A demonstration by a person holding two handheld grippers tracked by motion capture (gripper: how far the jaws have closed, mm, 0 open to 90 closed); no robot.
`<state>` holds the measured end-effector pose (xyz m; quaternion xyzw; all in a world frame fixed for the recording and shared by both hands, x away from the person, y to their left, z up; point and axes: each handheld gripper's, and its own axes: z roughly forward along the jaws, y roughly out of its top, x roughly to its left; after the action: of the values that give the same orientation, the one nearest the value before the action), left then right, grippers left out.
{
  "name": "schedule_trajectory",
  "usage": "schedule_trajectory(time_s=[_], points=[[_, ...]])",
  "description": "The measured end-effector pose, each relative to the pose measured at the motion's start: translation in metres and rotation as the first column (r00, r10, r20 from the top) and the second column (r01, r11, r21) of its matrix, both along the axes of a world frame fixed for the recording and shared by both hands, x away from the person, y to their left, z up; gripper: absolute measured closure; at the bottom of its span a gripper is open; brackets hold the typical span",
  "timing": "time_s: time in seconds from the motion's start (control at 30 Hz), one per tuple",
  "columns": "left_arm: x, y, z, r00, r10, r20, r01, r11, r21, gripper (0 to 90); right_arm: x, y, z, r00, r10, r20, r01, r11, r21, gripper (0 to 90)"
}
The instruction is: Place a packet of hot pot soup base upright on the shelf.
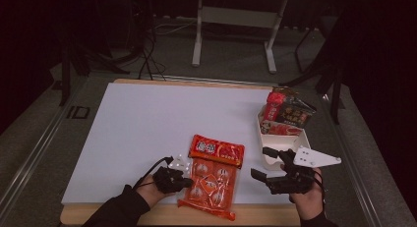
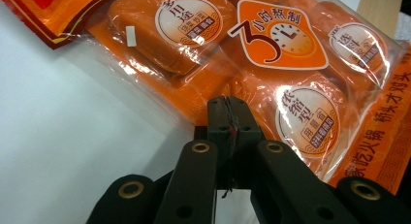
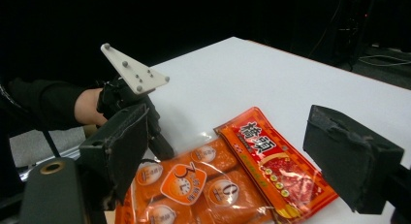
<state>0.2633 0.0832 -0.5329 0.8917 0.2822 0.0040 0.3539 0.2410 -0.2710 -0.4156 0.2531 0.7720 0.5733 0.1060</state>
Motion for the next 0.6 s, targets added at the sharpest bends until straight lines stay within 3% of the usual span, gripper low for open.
schedule_trajectory(time_s=[0.4,0.57,0.6], points=[[0.002,-0.033,-0.002,0.9985,-0.052,-0.015,0.051,0.9979,-0.04,89.4,0.0,0.0,0.0,1.0,0.0,0.0,0.0,1.0,-0.005,16.0],[0.001,-0.041,-0.001,0.9977,-0.068,-0.003,0.068,0.9971,-0.034,89.1,0.0,0.001,-0.001,1.0,0.001,0.001,-0.001,1.0,-0.007,16.0],[0.001,-0.041,0.0,0.9974,-0.07,0.016,0.07,0.997,-0.034,89.0,0.0,0.001,-0.001,1.0,0.0,0.001,0.0,1.0,-0.007,16.0]])
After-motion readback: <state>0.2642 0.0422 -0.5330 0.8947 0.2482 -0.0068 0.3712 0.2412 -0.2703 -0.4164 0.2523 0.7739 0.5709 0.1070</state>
